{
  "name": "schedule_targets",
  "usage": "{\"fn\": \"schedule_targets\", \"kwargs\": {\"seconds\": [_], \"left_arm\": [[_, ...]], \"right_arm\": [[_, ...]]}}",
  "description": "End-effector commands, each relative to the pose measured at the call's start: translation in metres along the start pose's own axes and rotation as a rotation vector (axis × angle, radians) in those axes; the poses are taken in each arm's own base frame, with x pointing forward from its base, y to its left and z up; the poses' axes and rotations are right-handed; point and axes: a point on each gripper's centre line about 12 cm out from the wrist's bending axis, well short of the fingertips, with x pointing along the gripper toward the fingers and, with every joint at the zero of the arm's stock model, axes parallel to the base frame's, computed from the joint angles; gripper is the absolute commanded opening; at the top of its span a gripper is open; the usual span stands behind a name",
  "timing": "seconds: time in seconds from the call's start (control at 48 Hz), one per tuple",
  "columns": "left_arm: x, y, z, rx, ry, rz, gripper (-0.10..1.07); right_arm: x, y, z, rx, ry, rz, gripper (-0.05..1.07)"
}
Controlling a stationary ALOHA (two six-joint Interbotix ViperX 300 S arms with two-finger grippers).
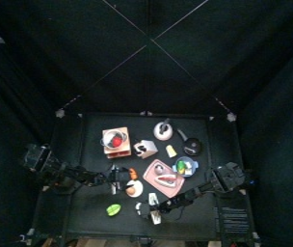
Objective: Grab white sushi piece from table
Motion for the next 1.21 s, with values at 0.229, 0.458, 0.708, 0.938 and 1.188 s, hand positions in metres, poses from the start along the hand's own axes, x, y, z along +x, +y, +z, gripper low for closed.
{"fn": "schedule_targets", "kwargs": {"seconds": [0.229,0.458,0.708,0.938,1.188], "left_arm": [[0.002,-0.001,0.006,-0.007,-0.018,0.001,1.03],[0.002,-0.001,0.006,-0.007,-0.018,0.001,1.03],[0.002,-0.001,0.006,-0.007,-0.018,0.001,1.03],[0.002,-0.001,0.006,-0.007,-0.019,0.001,1.03],[0.002,-0.001,0.006,-0.008,-0.018,0.001,1.03]], "right_arm": [[-0.005,0.003,0.014,0.005,-0.036,0.013,0.87],[-0.005,0.004,0.014,0.004,-0.038,0.014,0.77],[-0.010,0.004,0.016,0.010,-0.046,0.017,0.59],[-0.021,0.006,0.022,0.009,-0.064,0.011,0.58],[-0.035,0.005,0.023,0.006,-0.074,0.000,0.58]]}}
